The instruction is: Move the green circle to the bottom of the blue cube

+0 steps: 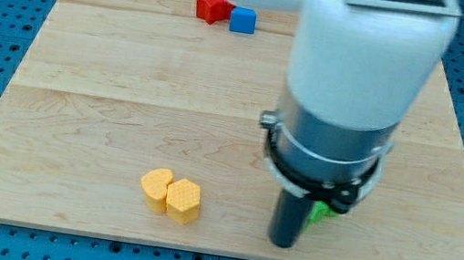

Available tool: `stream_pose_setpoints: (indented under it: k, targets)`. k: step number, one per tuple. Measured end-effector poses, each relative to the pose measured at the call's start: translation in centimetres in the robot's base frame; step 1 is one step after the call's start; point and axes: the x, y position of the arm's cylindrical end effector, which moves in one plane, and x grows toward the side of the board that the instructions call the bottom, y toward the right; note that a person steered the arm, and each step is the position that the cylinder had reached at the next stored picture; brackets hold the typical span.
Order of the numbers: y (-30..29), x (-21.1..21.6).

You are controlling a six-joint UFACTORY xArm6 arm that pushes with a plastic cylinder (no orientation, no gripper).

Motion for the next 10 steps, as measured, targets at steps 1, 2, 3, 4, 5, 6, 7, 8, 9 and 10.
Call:
stream_pose_setpoints:
  k: [1, 2, 3, 4, 5, 6, 7, 8, 9, 10]
  targets:
    - [4.1, -0.9]
    - [7.3, -1.3]
    - [7.6, -1.3]
    - [7.1, -0.1]
    - [0.8, 1.7]
    - [-1.9, 0.4]
    - [0.3, -3.1]
    - [1.8, -5.5]
    - [4.0, -5.1]
    - [4.8, -4.5]
